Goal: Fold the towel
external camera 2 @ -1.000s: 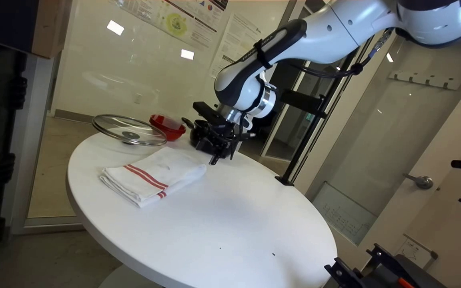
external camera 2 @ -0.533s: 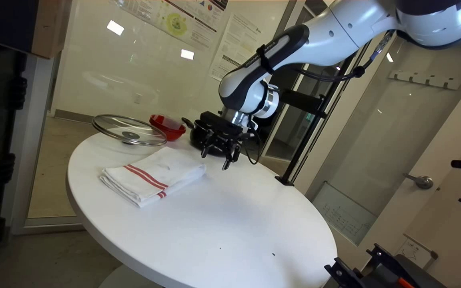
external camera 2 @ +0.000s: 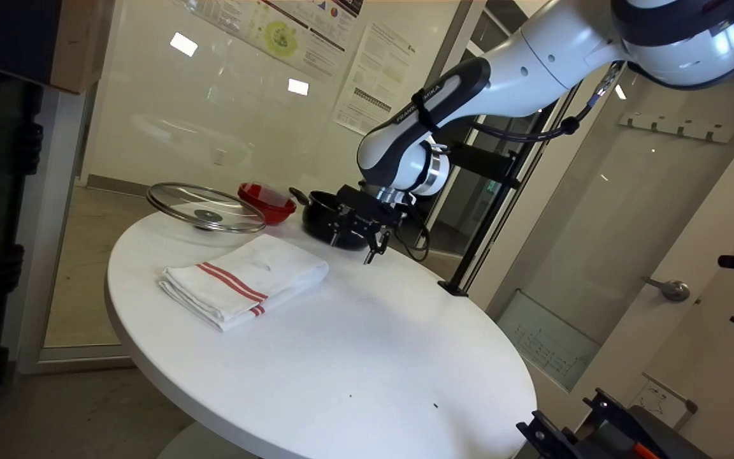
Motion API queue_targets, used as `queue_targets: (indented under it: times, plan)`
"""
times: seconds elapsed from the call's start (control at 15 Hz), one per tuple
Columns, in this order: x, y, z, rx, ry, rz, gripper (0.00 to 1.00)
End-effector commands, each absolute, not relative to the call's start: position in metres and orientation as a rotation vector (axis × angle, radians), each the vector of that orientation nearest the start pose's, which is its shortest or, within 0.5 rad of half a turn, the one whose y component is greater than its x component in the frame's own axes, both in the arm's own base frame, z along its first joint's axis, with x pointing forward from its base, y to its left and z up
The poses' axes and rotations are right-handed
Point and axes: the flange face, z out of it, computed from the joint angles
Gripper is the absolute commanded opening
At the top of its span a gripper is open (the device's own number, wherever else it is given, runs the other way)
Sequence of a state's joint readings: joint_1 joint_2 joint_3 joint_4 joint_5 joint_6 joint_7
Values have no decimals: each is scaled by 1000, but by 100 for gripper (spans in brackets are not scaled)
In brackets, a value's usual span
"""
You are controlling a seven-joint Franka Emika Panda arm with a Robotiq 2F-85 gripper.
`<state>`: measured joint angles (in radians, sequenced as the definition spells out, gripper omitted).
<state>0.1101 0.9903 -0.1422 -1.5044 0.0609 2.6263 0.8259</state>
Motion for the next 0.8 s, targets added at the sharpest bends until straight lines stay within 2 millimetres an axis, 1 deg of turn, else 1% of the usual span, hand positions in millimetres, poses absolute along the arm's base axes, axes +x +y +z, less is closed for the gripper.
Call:
queue_targets:
  times: [0.0, 0.07, 0.2, 0.27, 0.4, 0.53, 0.73]
  plan:
    - [704, -18, 87, -2746, 1516, -417, 100]
    - [702, -21, 81, -2737, 1569, -438, 100]
    - [696, -23, 68, -2819, 1600, -294, 100]
    - [694, -23, 62, -2865, 1575, -212, 100]
    - [691, -18, 55, -2938, 1492, -66, 100]
    - [694, -9, 59, -2999, 1302, 11, 100]
    - [708, 5, 73, -2992, 1060, -53, 100]
